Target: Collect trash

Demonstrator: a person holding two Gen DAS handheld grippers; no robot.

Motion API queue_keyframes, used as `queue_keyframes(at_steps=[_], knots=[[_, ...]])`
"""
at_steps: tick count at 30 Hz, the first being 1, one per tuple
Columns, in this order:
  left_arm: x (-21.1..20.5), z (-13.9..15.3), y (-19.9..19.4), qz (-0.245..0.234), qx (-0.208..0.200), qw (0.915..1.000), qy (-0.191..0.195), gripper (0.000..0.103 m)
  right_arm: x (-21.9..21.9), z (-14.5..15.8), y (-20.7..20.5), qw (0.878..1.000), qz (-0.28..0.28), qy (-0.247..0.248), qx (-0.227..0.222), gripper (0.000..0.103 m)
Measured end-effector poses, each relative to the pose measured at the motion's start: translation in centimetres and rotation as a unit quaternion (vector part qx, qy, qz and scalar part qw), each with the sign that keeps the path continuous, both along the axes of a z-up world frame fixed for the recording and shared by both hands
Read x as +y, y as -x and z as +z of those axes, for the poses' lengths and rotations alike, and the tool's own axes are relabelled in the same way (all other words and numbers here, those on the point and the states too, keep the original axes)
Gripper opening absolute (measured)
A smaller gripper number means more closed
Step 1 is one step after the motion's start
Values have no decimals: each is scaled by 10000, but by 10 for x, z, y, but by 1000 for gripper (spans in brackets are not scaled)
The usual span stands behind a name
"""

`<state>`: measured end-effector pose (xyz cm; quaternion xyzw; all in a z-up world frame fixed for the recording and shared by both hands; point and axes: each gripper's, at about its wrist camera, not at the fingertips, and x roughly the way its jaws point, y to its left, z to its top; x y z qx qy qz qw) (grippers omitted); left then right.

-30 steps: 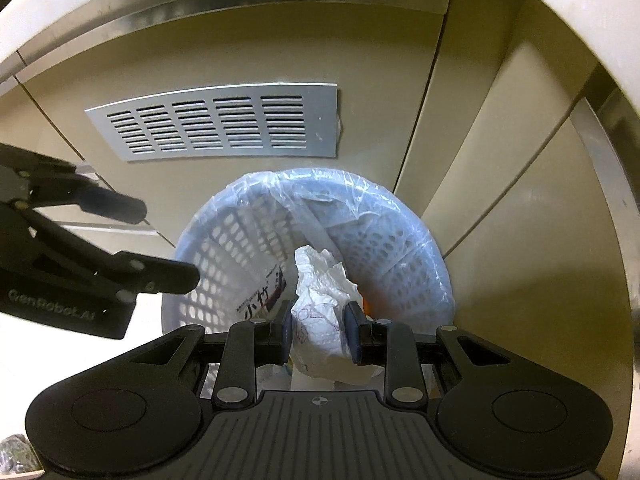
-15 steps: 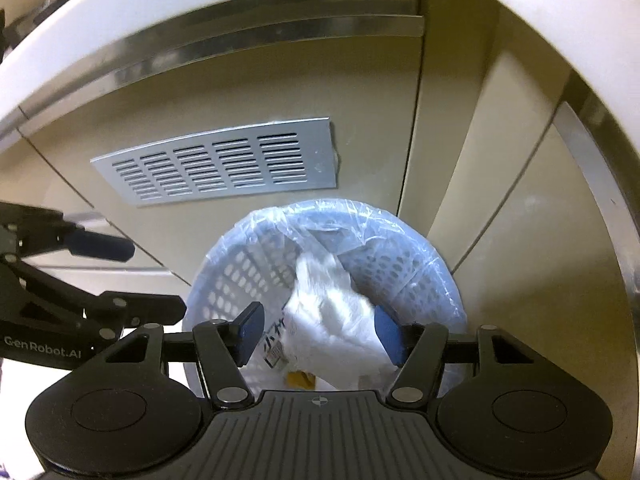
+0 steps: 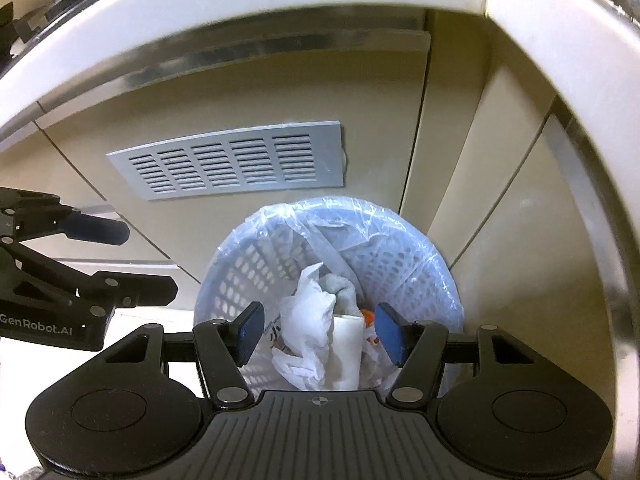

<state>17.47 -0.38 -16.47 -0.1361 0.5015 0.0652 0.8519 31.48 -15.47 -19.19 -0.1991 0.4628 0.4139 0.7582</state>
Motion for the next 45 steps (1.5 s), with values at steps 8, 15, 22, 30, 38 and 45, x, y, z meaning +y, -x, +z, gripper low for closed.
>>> queue_keyframes(at_steps=[8, 15, 22, 30, 38, 45], knots=[[2, 32, 6, -83, -334, 9993, -129, 71, -2, 43, 9, 9991, 58, -272, -328, 61], [-2, 73, 10, -246, -726, 9969, -186, 71, -10, 96, 17, 9952, -12, -665, -712, 61], [-7, 118, 5, -497, -1225, 9907, -317, 71, -29, 143, 13, 9870, -438, -1127, -1062, 61], [-9, 157, -24, -746, -1651, 9820, -540, 71, -52, 183, -16, 9723, -1065, -1429, -1513, 61], [-8, 177, -90, -1429, -1857, 9654, -1143, 72, -65, 203, -68, 9637, -1404, -1489, -1714, 61], [-10, 179, -164, -2060, -1804, 9450, -1789, 72, -55, 205, -112, 9648, -1387, -1418, -1729, 61]])
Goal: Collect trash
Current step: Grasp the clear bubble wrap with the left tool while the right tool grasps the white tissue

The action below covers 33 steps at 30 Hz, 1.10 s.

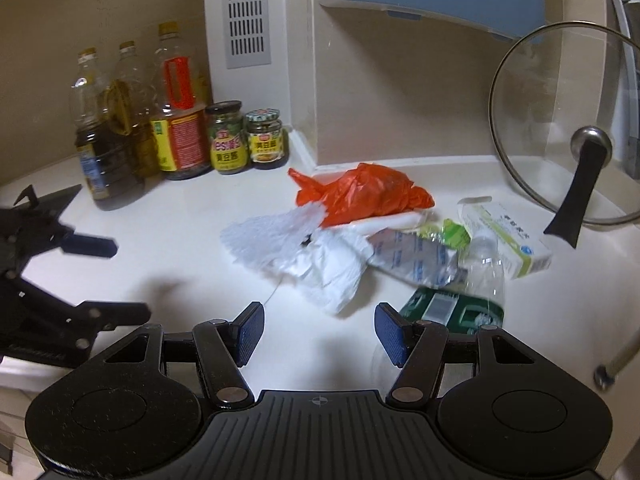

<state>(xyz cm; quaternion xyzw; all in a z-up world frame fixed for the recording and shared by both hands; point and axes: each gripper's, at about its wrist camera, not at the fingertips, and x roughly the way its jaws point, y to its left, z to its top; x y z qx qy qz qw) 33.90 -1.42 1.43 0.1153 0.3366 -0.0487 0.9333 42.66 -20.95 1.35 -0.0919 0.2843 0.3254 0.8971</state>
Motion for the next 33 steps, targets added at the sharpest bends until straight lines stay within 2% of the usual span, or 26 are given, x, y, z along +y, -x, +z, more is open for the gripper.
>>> queue_keyframes(at_steps=[6, 13, 19, 20, 23, 28, 33], knots=[[-6, -20, -52, -525, 89, 9959, -733, 71, 12, -4, -33, 9999, 84, 113, 74, 61], [-13, -37, -87, -1152, 179, 9860, -1193, 64, 19, -12, -63, 9995, 117, 110, 255, 61], [-15, -46, -104, -1325, 217, 9805, -1434, 44, 25, -21, -80, 9986, 245, 126, 451, 61], [-15, -47, -106, -1334, 222, 9800, -1459, 36, 27, -22, -82, 9985, 264, 145, 453, 61], [-13, -47, -108, -1181, 247, 9831, -1379, 10, 30, -26, -87, 9983, 297, 160, 483, 61], [1, -27, -98, -637, 143, 9947, -799, 8, 36, -29, -92, 9979, 364, 160, 510, 61], [15, -10, -82, -178, 150, 9990, -387, 8, 41, -32, -95, 9979, 359, 132, 532, 61]])
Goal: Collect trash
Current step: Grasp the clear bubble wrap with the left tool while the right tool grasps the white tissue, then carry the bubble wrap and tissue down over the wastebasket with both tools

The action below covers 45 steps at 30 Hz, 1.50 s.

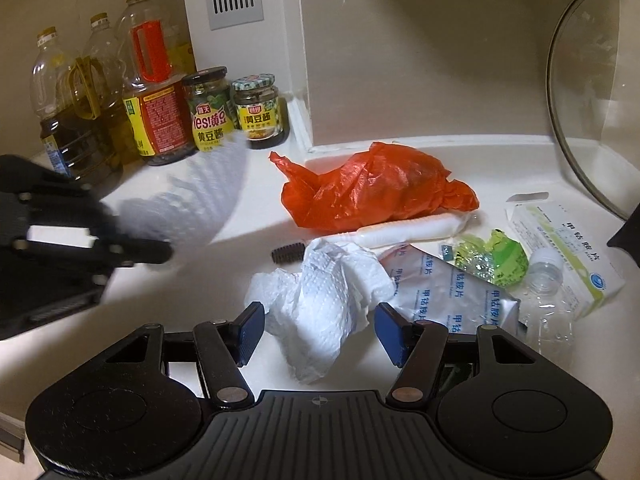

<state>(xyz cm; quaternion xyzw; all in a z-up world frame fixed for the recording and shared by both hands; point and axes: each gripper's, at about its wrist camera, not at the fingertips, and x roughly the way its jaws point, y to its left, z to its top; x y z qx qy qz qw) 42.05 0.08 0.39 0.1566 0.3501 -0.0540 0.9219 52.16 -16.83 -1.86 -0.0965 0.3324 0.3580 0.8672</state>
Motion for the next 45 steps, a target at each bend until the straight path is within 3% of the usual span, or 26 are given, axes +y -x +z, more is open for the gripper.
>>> queue_keyframes(at_steps=[4, 6, 9, 24, 45], knots=[[6, 10, 18, 257, -27, 9994, 221, 8, 3, -2, -1, 10000, -45, -14, 2, 59], [10, 14, 26, 375, -1, 9983, 436, 8, 4, -4, 1, 10000, -28, 27, -47, 22], [12, 19, 39, 470, 18, 9970, 610, 8, 1, -3, 6, 9999, -102, 42, -97, 17], [-13, 35, 113, 488, -39, 9941, 972, 8, -13, 33, 95, 9995, 103, -131, -252, 15], [-29, 17, 203, 641, 375, 9871, 1416, 7, -33, 25, 206, 9976, 657, -116, 189, 15]])
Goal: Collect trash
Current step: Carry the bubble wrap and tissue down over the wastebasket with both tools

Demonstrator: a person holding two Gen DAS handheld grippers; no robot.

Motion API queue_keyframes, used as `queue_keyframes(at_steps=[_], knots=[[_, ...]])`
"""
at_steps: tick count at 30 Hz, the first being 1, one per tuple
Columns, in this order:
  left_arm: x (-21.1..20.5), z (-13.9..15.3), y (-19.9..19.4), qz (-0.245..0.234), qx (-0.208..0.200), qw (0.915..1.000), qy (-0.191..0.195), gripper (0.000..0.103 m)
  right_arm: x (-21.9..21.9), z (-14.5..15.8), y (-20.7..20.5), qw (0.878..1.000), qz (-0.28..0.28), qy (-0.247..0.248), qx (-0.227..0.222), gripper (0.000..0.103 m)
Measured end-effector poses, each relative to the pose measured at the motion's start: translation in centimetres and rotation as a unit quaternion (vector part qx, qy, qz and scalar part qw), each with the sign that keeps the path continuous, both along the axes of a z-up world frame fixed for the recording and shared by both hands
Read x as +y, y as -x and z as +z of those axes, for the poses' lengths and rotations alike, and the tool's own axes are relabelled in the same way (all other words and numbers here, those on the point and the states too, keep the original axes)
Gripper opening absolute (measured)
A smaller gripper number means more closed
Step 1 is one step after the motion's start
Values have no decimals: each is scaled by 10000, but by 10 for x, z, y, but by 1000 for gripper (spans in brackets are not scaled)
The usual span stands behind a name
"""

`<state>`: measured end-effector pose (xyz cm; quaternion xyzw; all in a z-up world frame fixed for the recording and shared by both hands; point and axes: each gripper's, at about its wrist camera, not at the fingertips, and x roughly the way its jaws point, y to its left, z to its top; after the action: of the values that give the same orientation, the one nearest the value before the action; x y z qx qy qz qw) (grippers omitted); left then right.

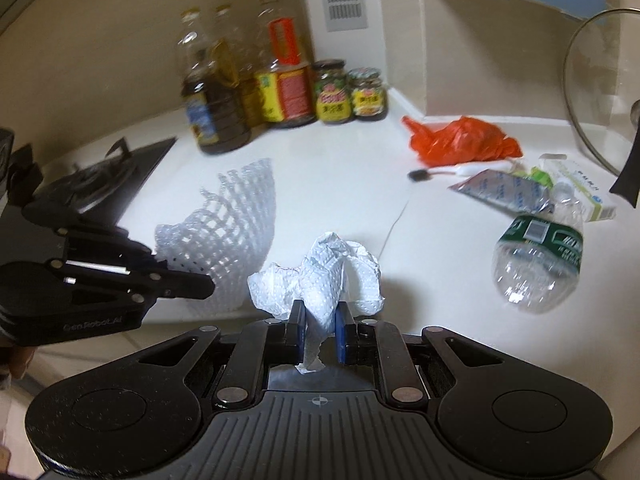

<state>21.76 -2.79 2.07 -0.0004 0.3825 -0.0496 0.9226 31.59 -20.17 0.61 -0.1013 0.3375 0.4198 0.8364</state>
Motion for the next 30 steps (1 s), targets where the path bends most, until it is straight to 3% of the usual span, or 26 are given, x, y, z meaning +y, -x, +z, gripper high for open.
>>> queue_keyframes(at_steps=[13, 30], knots=[[-11, -52, 34, 103, 732, 9971, 195, 7, 8, -73, 34, 9951, 476, 818, 287, 15], [-9, -141, 17, 620, 1529, 9851, 491, 7, 26, -159, 28, 9809, 823, 1738, 279, 15]])
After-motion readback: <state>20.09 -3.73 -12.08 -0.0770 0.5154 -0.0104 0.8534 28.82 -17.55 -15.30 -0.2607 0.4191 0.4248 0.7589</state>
